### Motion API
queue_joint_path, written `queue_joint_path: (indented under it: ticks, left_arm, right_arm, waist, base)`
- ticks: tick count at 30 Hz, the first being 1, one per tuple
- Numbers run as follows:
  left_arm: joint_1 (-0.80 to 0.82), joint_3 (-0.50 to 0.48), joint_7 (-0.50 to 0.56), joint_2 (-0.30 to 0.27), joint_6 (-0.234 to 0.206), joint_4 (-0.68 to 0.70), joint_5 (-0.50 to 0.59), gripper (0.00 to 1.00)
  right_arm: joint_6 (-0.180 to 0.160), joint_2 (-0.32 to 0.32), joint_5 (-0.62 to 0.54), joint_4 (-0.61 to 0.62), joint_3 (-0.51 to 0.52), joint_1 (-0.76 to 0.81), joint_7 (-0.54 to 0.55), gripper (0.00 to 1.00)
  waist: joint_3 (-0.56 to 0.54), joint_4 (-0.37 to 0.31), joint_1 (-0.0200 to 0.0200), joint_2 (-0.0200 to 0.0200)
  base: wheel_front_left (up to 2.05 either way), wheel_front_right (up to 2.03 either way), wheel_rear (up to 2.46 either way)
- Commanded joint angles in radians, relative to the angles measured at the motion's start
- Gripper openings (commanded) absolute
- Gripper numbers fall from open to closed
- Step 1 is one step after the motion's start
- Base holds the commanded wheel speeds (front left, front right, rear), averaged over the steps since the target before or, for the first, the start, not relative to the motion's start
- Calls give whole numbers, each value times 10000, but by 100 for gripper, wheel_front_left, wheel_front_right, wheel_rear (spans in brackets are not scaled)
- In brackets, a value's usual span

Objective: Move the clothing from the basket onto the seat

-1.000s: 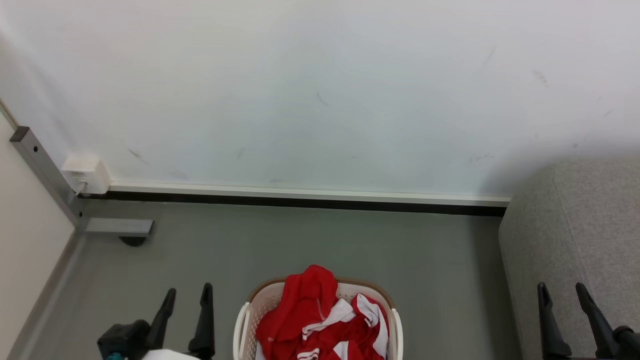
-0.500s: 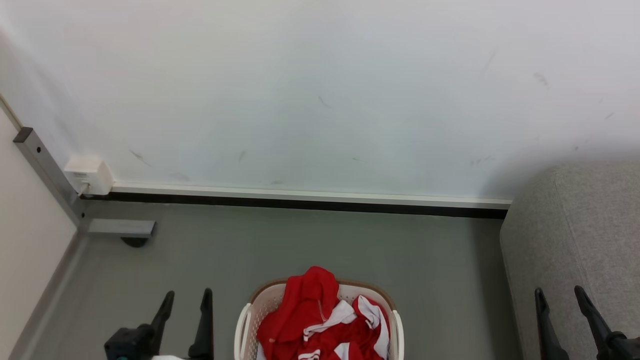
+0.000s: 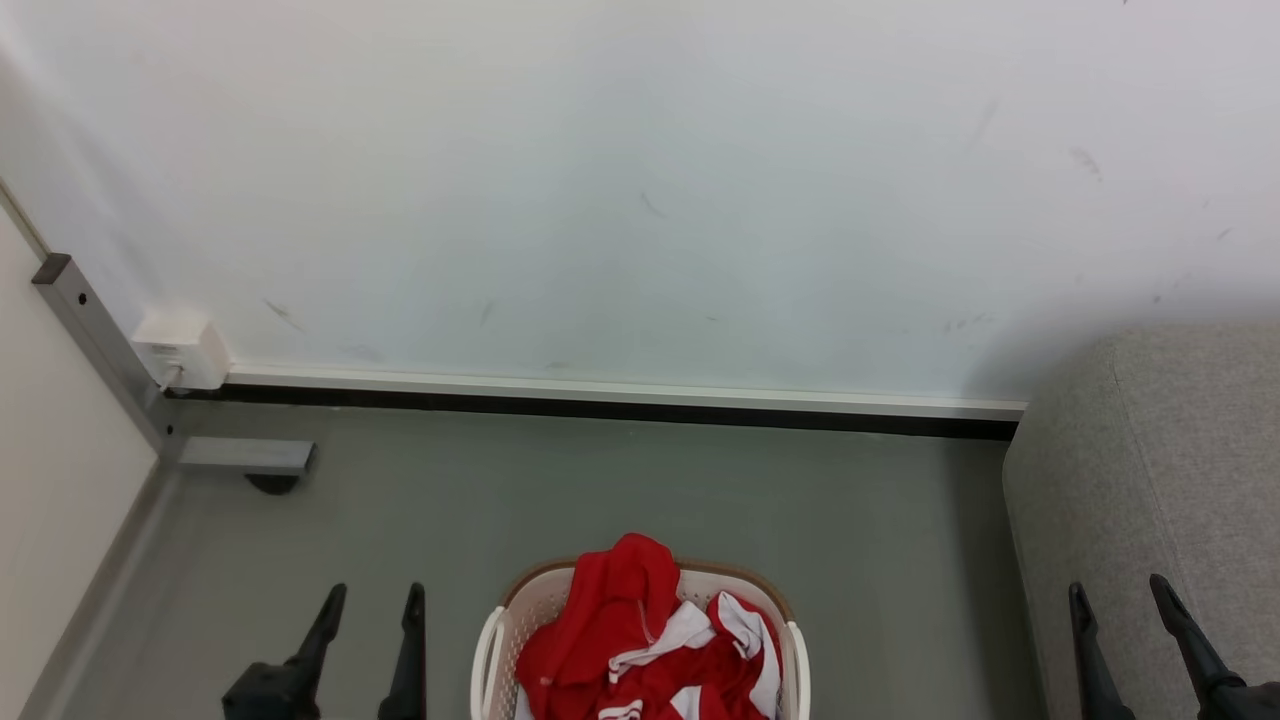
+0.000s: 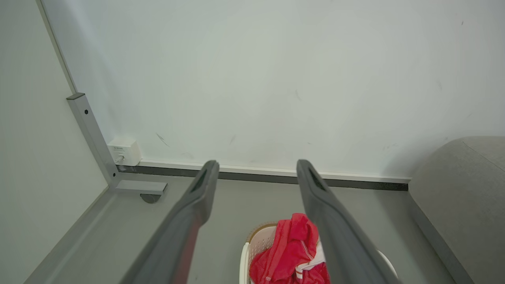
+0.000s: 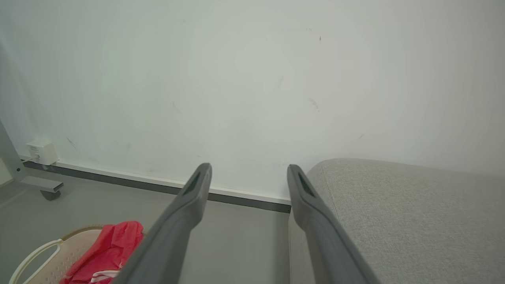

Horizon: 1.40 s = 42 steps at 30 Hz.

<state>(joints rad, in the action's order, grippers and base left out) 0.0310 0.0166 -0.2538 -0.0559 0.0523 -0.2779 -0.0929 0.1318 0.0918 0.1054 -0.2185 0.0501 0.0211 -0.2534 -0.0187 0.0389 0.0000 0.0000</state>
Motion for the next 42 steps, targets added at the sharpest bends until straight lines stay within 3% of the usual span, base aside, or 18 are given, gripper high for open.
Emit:
queue_joint_path:
  ticks: [1,29,35,42]
  left_arm:
    - [-105,-21,-62,-15,13,-18,253,100]
    - [84,-119,-111,34,-9,-112,524,100]
    - [1016,327,-111,39,110,-389,621,100]
    - [3267,1255,-111,34,65,-2361,1086,100]
  right_arm:
    - [-20,15,-214,-5,50,61,-65,100]
    - [-21,-76,-149,-47,41,-225,-111,100]
    - [-21,-23,24,333,-23,-864,-108,100]
    - [-21,90,396,837,-202,-2142,-108,100]
  waist:
    - [3,3,0,0]
    - [298,-230,0,0]
    - [1502,-658,0,0]
    - [3484,-1335,0,0]
  base:
    - [0,0,0]
    - [0,0,0]
    - [0,0,0]
    - [0,0,0]
